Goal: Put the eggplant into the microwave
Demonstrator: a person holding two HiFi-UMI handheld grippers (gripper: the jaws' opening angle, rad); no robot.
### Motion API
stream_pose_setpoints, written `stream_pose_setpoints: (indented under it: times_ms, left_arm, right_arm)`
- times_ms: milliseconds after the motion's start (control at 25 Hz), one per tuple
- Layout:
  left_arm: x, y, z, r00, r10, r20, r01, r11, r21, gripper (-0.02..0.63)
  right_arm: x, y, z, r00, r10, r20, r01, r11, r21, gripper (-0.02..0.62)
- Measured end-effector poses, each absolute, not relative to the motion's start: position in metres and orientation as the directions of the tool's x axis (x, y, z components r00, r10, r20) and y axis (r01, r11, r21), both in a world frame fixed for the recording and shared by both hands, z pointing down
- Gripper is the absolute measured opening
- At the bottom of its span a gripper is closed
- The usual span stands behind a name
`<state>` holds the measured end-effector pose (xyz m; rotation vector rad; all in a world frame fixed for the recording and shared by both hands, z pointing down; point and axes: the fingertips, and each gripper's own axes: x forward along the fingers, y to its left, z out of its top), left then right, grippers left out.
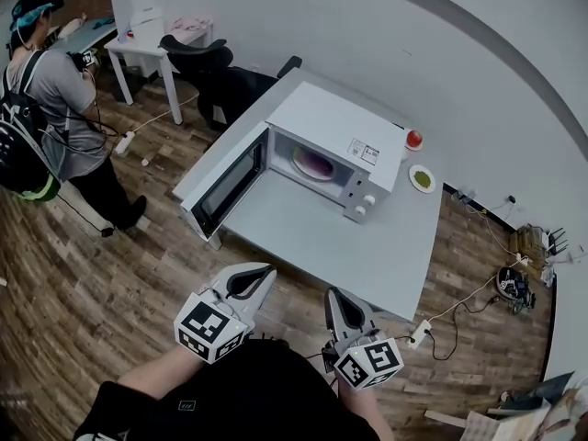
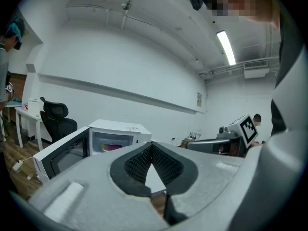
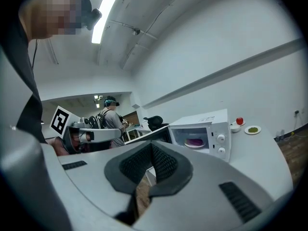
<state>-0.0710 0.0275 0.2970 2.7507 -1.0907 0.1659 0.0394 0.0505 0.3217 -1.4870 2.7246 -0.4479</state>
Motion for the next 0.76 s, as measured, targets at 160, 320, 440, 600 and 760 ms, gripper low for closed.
stream_pose_setpoints:
  times_ms: [160, 320, 440, 600, 760]
  left_arm:
    - [-0.073, 0.025, 0.295, 0.724, -0.670, 0.163, -0.688, -0.715, 0.122, 0.008]
    - [-0.076, 0.023, 0.294, 0.724, -0.671, 0.163, -0.689, -0.715, 0.117, 0.008]
    - [-0.076, 0.022, 0.293, 0.725, -0.670, 0.163, -0.688, -0.716, 0.115, 0.008]
    - [-0.077, 0.021, 0.296, 0.725, -0.668, 0.171, -0.688, -0.717, 0.117, 0.008]
    - [-0.078, 0.020, 0.299, 0.724, -0.666, 0.181, -0.688, -0.715, 0.122, 0.008]
  right_arm:
    - [0.036, 0.047, 0.318, -0.555, -0.822, 0.125, -0.821, 0.518, -0.239, 0.012]
    - [0.033, 0.046, 0.314, -0.558, -0.821, 0.123, -0.820, 0.523, -0.231, 0.014]
    - [0.032, 0.044, 0.314, -0.558, -0.821, 0.124, -0.821, 0.523, -0.228, 0.012]
    - [0.031, 0.042, 0.314, -0.563, -0.817, 0.124, -0.818, 0.529, -0.226, 0.012]
    - [0.028, 0.040, 0.314, -0.566, -0.815, 0.124, -0.816, 0.533, -0.223, 0.012]
